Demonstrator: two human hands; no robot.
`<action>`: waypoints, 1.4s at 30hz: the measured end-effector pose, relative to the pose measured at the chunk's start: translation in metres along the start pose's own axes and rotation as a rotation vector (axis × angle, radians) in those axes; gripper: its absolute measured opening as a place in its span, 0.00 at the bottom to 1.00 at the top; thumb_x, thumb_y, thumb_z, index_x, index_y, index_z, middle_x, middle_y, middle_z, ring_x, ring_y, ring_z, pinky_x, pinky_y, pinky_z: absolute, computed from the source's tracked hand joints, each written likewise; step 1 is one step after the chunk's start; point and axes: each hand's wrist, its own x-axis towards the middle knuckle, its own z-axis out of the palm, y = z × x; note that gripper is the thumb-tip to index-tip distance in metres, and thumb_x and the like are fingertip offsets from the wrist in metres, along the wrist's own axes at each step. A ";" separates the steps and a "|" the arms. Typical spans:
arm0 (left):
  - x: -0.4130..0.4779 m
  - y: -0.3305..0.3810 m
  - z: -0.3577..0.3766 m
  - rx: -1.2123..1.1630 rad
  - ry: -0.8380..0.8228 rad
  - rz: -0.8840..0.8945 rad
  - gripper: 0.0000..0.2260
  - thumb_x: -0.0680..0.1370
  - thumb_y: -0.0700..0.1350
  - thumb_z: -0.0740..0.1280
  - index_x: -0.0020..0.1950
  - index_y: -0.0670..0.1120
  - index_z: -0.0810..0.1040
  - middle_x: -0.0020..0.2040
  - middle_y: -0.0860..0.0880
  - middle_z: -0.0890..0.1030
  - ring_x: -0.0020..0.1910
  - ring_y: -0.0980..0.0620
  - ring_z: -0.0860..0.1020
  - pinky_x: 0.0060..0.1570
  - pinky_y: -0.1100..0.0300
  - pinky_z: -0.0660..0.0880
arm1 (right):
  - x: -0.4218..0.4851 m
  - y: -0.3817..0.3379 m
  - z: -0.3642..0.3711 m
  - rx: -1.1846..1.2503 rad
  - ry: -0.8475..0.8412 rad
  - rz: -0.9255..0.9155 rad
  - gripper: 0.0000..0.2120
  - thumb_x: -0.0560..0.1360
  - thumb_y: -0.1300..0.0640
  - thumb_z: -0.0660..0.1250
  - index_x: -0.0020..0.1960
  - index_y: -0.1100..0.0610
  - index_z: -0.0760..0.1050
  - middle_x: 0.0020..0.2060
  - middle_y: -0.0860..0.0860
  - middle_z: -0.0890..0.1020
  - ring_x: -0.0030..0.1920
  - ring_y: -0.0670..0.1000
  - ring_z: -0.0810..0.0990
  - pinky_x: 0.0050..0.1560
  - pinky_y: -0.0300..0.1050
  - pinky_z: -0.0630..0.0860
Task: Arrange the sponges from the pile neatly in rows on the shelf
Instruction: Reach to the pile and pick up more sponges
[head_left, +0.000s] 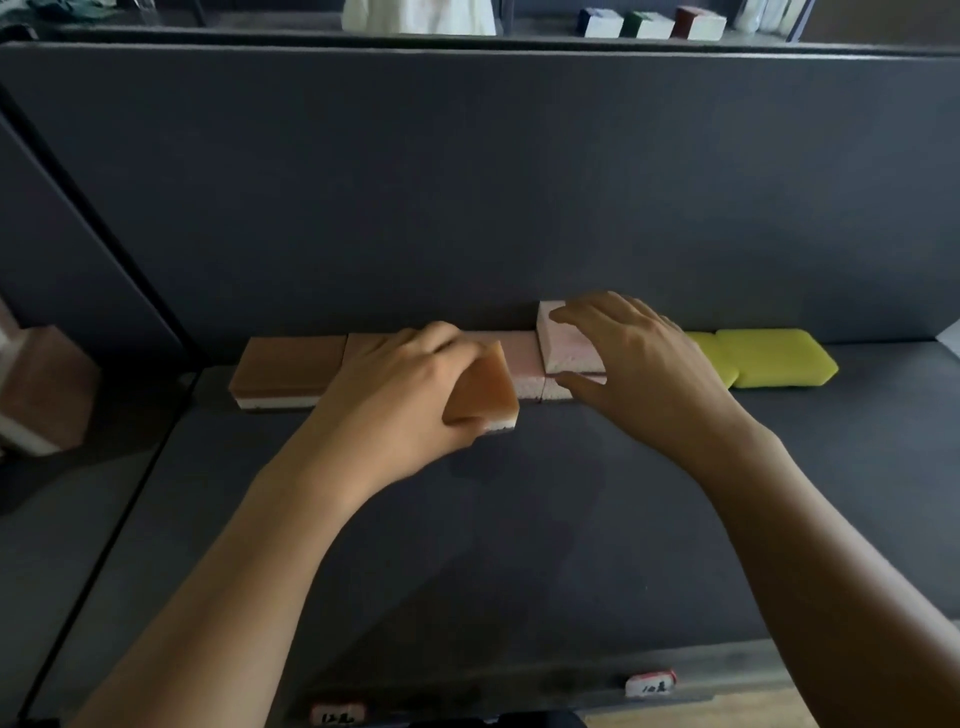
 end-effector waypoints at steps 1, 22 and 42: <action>0.005 0.001 0.002 -0.003 -0.002 0.007 0.26 0.74 0.57 0.70 0.70 0.56 0.69 0.66 0.58 0.70 0.59 0.52 0.74 0.56 0.56 0.70 | 0.002 0.004 0.001 -0.005 -0.014 0.006 0.28 0.72 0.51 0.74 0.70 0.50 0.71 0.67 0.49 0.74 0.66 0.55 0.73 0.61 0.54 0.73; 0.068 0.002 0.023 -0.110 -0.038 0.050 0.28 0.75 0.50 0.71 0.73 0.52 0.68 0.69 0.55 0.68 0.65 0.52 0.69 0.62 0.56 0.69 | 0.011 0.030 0.018 0.013 0.014 -0.016 0.25 0.70 0.57 0.76 0.66 0.48 0.76 0.65 0.45 0.77 0.63 0.52 0.77 0.47 0.46 0.76; 0.066 0.013 0.045 0.016 0.150 0.110 0.22 0.72 0.41 0.75 0.65 0.43 0.77 0.66 0.47 0.76 0.65 0.45 0.74 0.60 0.49 0.75 | 0.010 0.029 0.023 -0.030 0.098 -0.026 0.22 0.69 0.52 0.77 0.62 0.49 0.78 0.60 0.47 0.80 0.60 0.55 0.78 0.49 0.49 0.76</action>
